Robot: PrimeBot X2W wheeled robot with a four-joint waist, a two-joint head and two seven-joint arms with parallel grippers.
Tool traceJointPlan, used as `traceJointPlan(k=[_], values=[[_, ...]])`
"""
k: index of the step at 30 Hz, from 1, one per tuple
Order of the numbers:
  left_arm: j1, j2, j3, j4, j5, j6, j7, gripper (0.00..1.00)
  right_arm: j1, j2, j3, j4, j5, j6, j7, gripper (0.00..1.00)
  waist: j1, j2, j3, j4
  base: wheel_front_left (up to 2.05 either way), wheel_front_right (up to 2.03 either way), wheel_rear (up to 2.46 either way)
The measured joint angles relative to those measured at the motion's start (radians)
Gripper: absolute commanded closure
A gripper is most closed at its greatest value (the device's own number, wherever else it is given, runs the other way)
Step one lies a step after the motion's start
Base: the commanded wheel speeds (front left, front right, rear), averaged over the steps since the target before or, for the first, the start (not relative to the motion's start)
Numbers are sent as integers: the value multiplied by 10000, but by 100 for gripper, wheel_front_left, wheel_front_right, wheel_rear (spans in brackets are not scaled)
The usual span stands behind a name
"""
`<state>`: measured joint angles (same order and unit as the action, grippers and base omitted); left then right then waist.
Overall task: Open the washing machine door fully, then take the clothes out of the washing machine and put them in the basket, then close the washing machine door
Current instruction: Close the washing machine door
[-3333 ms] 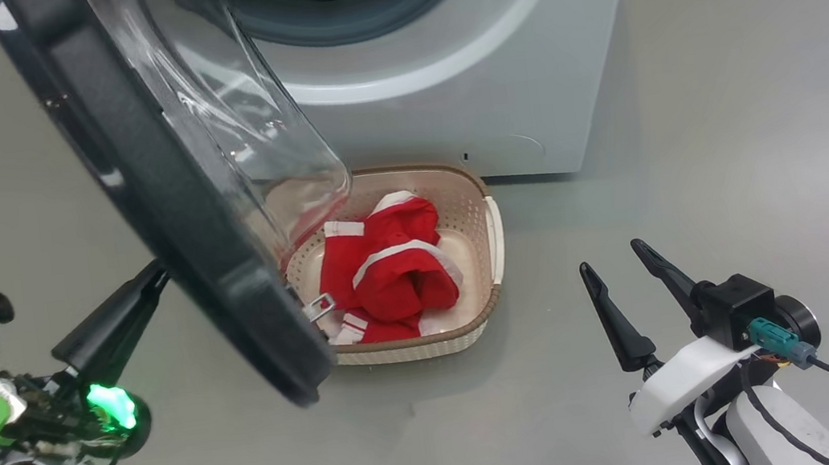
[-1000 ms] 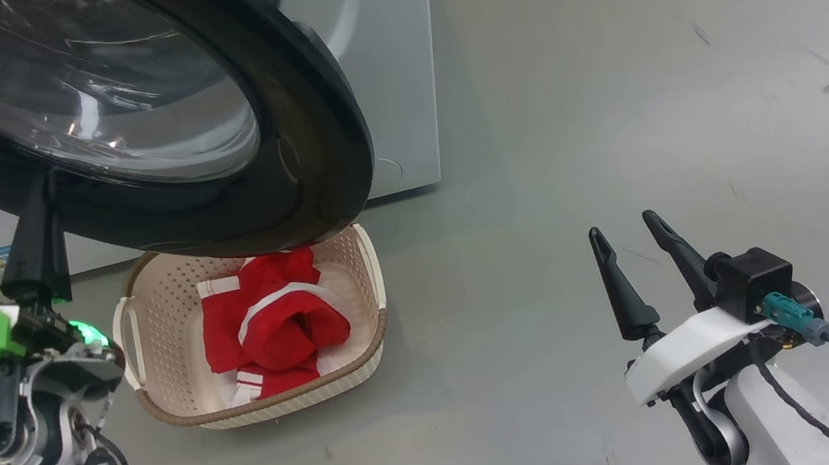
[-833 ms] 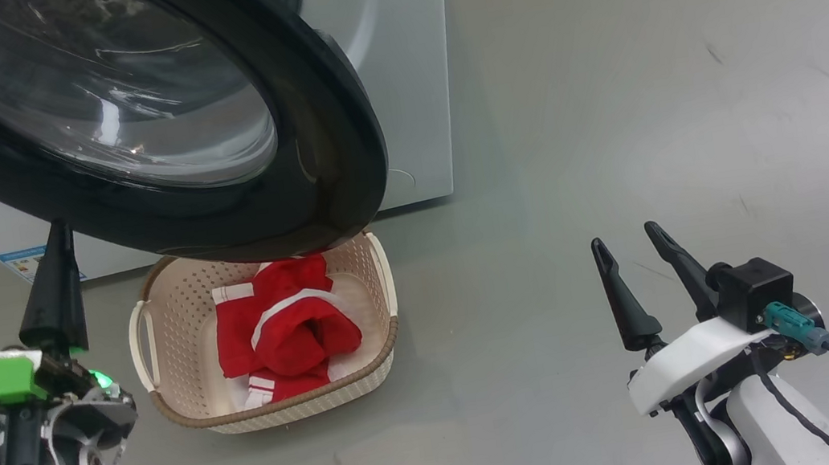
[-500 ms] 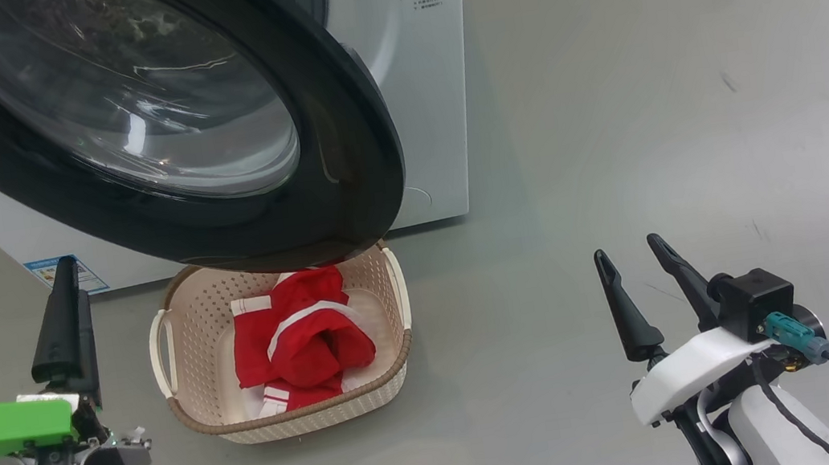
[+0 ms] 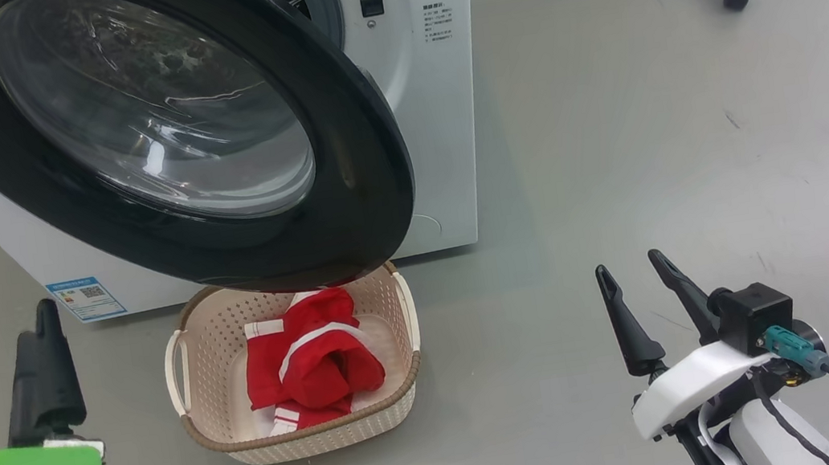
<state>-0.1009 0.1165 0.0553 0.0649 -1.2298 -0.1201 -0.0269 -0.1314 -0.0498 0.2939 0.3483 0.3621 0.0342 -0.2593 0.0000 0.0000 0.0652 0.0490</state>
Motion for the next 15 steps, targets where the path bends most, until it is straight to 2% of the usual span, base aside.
traceJointPlan(k=[4, 5, 11, 15], values=[[363, 337, -468, -12, 1035, -2, -754, 0, 105, 0, 33, -2, -2, 0, 0, 0, 0, 0, -108, 21, 0, 0, 0], [562, 665, -880, 6, 1710, -2, -1051, 0, 154, 4, 52, -2, -2, 2, 0, 0, 0, 0, -130, 17, 0, 0, 0], [965, 1070, -1781, 284, 2991, -8, -2096, 0, 169, 6, 77, -13, -4, 75, 0, 0, 0, 0, -176, -10, 0, 0, 0], [1290, 1317, -2236, 736, 3864, -10, -2224, 0, 173, 4, 79, -27, -4, 75, 0, 0, 0, 0, -209, -27, 0, 0, 0]])
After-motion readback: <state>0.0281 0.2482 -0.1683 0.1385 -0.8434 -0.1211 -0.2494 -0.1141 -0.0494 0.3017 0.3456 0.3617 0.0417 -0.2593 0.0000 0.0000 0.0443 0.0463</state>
